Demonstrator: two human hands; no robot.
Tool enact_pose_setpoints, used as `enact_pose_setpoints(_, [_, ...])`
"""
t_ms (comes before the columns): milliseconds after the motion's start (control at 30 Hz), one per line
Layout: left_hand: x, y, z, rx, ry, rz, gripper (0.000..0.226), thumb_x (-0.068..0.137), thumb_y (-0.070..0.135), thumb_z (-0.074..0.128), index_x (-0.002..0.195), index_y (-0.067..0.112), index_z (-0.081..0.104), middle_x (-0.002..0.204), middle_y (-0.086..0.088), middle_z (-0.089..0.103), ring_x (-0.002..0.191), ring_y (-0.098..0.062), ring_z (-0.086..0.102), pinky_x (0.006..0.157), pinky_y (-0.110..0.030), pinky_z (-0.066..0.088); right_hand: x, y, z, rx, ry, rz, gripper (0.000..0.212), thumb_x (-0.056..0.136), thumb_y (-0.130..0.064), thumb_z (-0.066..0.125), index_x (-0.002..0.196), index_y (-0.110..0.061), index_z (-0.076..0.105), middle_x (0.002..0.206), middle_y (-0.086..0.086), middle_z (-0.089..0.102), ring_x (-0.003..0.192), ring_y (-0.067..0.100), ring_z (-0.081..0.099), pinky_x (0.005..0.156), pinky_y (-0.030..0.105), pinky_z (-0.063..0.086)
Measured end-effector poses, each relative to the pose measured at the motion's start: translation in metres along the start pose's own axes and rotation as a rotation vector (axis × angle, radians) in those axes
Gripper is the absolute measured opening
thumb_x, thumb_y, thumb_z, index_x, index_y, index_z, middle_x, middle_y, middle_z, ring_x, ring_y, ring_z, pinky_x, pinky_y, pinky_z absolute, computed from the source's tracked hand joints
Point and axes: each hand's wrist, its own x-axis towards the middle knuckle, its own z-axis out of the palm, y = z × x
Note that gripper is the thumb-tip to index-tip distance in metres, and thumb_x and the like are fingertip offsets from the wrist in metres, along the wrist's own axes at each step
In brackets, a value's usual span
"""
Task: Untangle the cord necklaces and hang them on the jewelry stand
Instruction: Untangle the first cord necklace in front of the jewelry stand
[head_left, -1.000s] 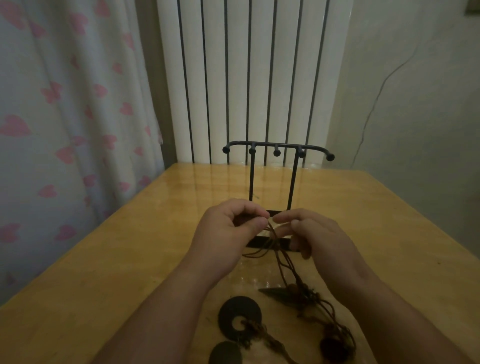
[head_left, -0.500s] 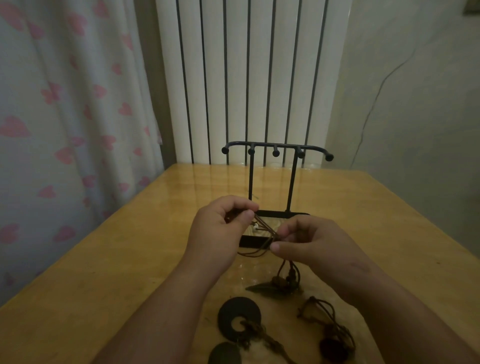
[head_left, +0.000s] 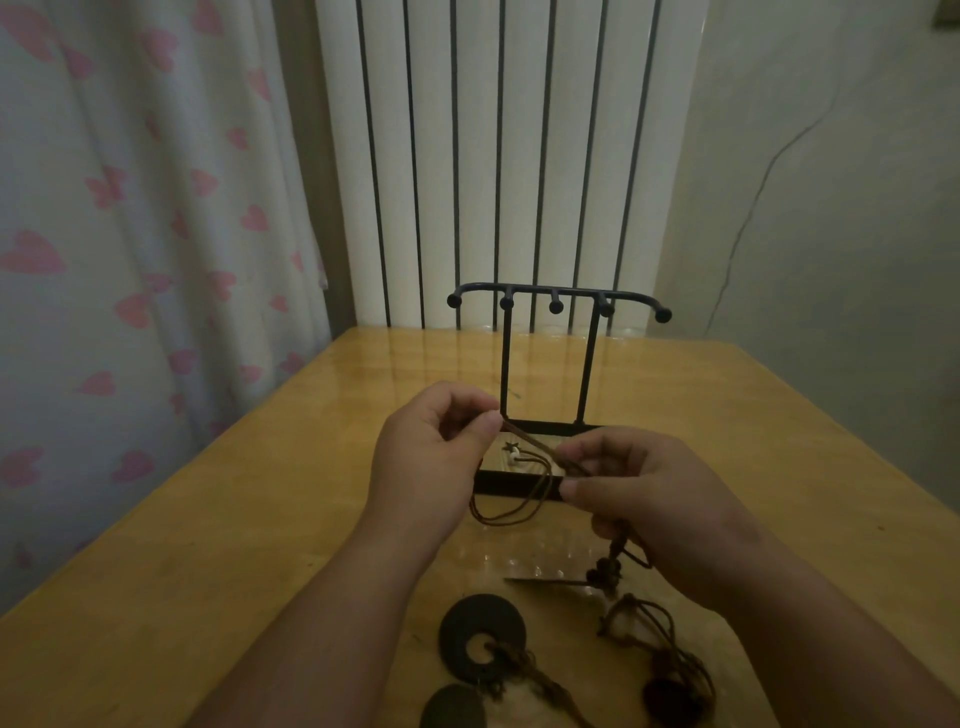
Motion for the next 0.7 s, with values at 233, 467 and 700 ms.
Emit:
enact_pose_setpoints(233, [-0.0003, 0.002, -0.0005, 0.008, 0.027, 0.0, 0.016, 0.092, 0.017, 0.066, 0.092, 0.033, 0.066, 0.091, 0.011, 0.068, 0.091, -0.003, 0.064, 0.084, -0.032, 0.058, 0.0012, 0.0009, 0.0005, -0.131, 0.046, -0.054, 0.017, 0.095, -0.014, 0.058, 0.1, -0.023, 0.071, 0.08, -0.005, 0.074, 0.057, 0.004, 0.057, 0.055, 0.017, 0.048])
enact_pose_setpoints(467, [-0.0004, 0.0014, -0.0003, 0.014, 0.003, -0.006, 0.017, 0.093, 0.018, 0.065, 0.096, 0.034, 0.067, 0.095, 0.012, 0.067, 0.092, -0.004, 0.063, 0.076, -0.023, 0.055, 0.0024, 0.003, 0.0026, -0.138, 0.074, -0.055, 0.023, 0.1, -0.015, 0.048, 0.095, -0.022, 0.07, 0.069, -0.011, 0.069, 0.056, 0.003, 0.055, 0.053, 0.015, 0.048])
enact_pose_setpoints(700, [-0.0025, 0.0007, -0.0009, 0.099, -0.036, 0.109, 0.024, 0.087, 0.009, 0.069, 0.09, 0.032, 0.062, 0.091, 0.005, 0.059, 0.081, -0.009, 0.059, 0.064, -0.02, 0.053, 0.003, 0.0045, 0.0041, -0.091, 0.138, -0.068, 0.022, 0.099, -0.02, 0.051, 0.09, -0.019, 0.071, 0.066, -0.007, 0.067, 0.055, 0.005, 0.057, 0.053, 0.016, 0.048])
